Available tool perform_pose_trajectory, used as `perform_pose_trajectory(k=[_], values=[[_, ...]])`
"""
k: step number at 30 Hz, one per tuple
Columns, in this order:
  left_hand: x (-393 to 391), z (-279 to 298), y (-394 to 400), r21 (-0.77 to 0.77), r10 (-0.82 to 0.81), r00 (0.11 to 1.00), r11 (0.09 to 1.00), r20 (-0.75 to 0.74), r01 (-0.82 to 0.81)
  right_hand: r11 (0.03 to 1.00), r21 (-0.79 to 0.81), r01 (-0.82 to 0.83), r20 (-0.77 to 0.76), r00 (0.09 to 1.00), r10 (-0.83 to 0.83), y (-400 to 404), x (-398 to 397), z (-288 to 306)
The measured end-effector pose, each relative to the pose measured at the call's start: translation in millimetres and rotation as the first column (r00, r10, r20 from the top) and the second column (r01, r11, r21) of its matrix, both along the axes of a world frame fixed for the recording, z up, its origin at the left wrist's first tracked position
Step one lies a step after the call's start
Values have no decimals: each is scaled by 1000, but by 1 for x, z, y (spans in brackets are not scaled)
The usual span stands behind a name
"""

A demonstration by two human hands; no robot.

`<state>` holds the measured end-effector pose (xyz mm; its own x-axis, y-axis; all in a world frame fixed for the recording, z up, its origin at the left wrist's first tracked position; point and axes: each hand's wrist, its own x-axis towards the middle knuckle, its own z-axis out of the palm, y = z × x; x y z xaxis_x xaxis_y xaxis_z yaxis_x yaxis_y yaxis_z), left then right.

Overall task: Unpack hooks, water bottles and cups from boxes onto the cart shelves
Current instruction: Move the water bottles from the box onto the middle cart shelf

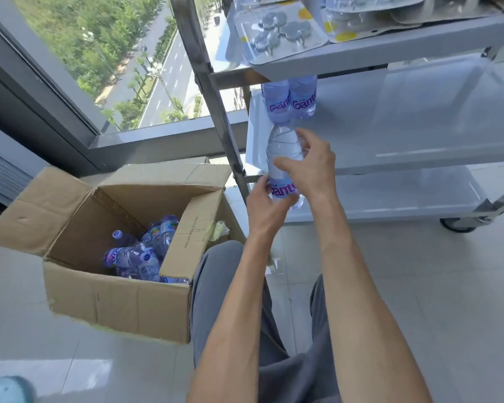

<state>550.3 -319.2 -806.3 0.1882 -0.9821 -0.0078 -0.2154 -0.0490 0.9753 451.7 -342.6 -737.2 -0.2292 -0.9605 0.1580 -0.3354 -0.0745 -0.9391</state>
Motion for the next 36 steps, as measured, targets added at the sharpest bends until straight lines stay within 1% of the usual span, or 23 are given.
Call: perform_pose_trajectory(k=[2, 4, 5, 6, 8, 9, 10, 11, 12, 13, 15, 17, 20, 22, 27, 31, 34, 35, 36], values=[[-4, 8, -25, -28, 75, 997, 997, 0, -75, 997, -21, -72, 26, 997, 72, -20, -1, 1], [-10, 10, -50, -46, 130, 992, 991, 0, -129, 988, -5, -153, 45, 987, 153, -44, -2, 4], [-13, 11, -62, -55, 154, 988, 987, 11, -153, 986, 8, -167, 51, 985, 167, -56, -3, 4], [-17, 10, -73, -59, 175, 984, 983, 15, -174, 990, 17, -139, 67, 988, 138, -69, -6, 4], [-23, 6, -94, -36, 224, 974, 974, 35, -223, 998, 47, 34, 66, 997, -37, -91, -18, -5], [-26, 5, -104, -24, 248, 967, 969, 58, -247, 985, 90, 146, 9, 989, -148, -99, -25, -14], [-27, 5, -113, -21, 265, 961, 964, 81, -264, 961, 155, 230, -74, 972, -221, -104, -31, -25], [-28, 5, -123, -25, 282, 954, 959, 100, -281, 938, 223, 264, -159, 960, -232, -106, -36, -37], [-27, 6, -131, -31, 296, 948, 955, 114, -294, 926, 273, 262, -230, 952, -202, -106, -37, -49], [-27, 7, -140, -37, 303, 945, 953, 121, -301, 925, 287, 250, -283, 944, -168, -104, -37, -59], [-26, 6, -155, -62, 316, 938, 949, 141, -310, 944, 216, 250, -338, 926, -168, -99, -33, -75], [-26, 4, -166, -101, 330, 929, 943, 165, -317, 946, 150, 286, -336, 915, -223, -98, -29, -81], [-27, 0, -180, -129, 343, 923, 937, 173, -324, 933, 131, 334, -318, 906, -280, -101, -24, -82], [-27, -2, -190, -126, 325, 927, 944, 186, -305, 930, 114, 350, -289, 907, -306, -101, -23, -83], [-23, -5, -207, -115, 263, 942, 963, 210, -243, 926, 86, 369, -322, 889, -324, -101, -21, -87], [-22, -3, -205, -99, 214, 946, 976, 241, -196, 926, 78, 369, -327, 887, -326, -101, -20, -88], [-23, 8, -183, -34, 193, 938, 981, 288, -191, 939, 80, 335, -353, 890, -287, -100, -23, -92], [-20, 10, -167, -75, 203, 938, 979, 279, -190, 938, 73, 340, -337, 893, -298, -97, -23, -93], [-15, 11, -147, -152, 213, 944, 972, 252, -179, 929, 55, 367, -298, 894, -335, -95, -21, -93]])
